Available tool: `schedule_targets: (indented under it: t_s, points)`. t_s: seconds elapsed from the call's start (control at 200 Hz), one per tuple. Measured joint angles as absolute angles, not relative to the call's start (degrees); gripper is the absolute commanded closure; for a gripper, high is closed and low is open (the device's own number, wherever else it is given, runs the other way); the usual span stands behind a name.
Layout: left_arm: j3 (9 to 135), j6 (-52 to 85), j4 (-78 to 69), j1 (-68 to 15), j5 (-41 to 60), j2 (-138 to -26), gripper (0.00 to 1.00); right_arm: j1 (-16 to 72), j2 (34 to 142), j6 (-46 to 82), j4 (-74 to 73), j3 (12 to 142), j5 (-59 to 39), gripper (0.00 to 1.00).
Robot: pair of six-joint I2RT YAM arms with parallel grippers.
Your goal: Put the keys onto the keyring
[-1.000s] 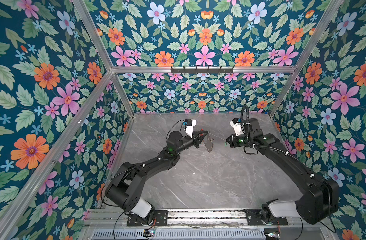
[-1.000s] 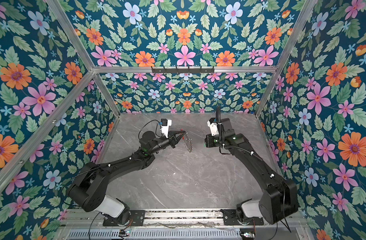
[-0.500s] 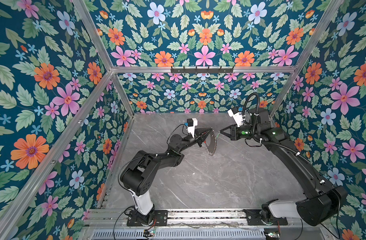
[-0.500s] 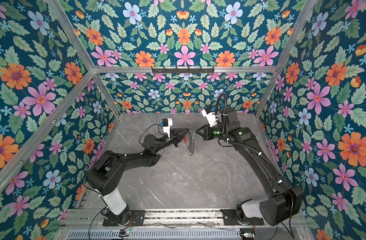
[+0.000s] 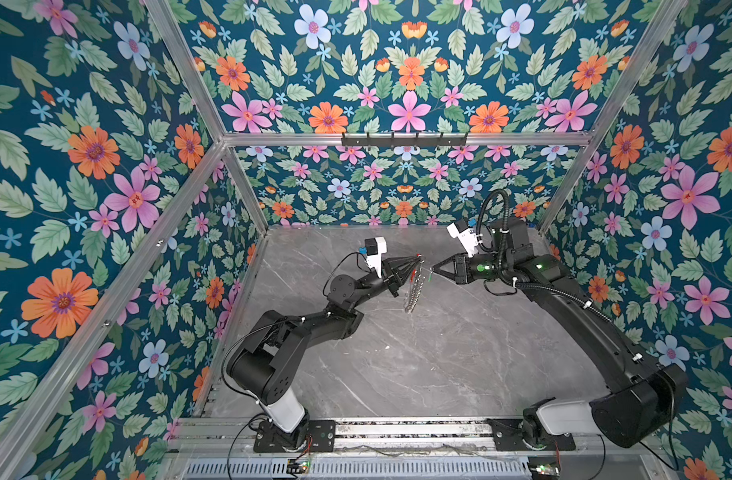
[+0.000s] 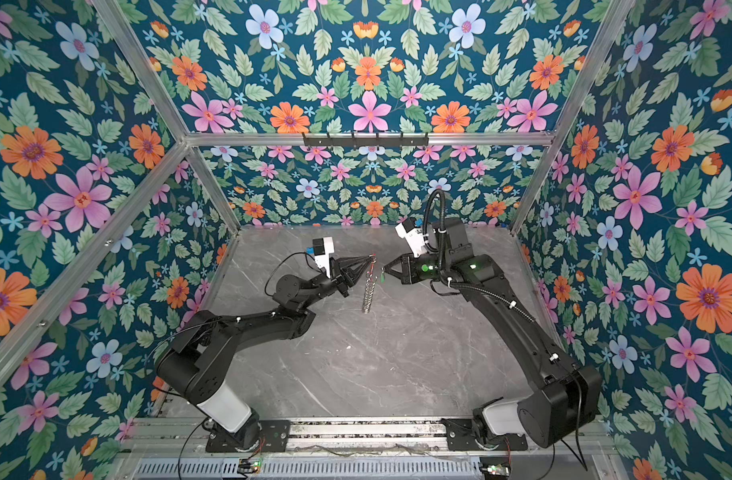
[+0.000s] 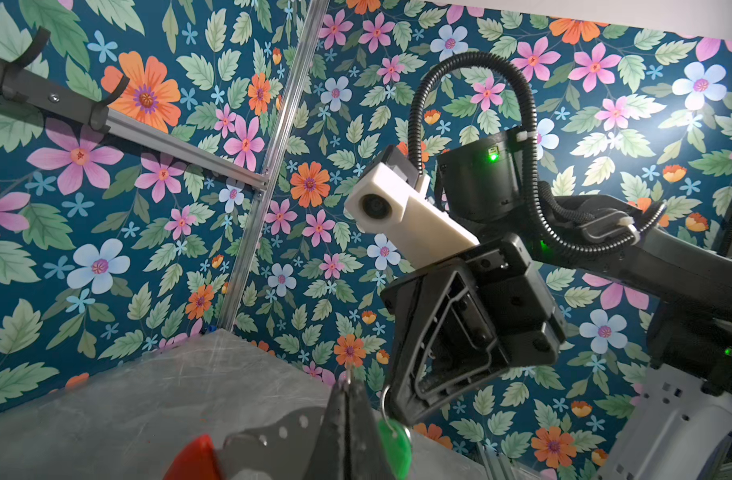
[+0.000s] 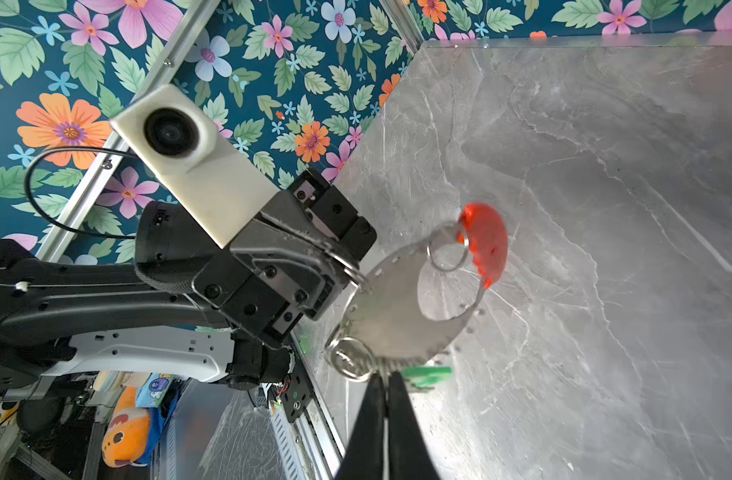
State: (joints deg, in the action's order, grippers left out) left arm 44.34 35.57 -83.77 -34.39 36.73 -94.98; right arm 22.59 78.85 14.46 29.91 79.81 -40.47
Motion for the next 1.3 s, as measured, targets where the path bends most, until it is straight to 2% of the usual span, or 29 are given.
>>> schedule_targets:
  t_s: [1.3]
  points:
    - [43.4,35.6,-81.6,-34.6,36.7,-92.8,1.00,23.9,83.1,20.4,25.6,83.7,-41.3,1.00]
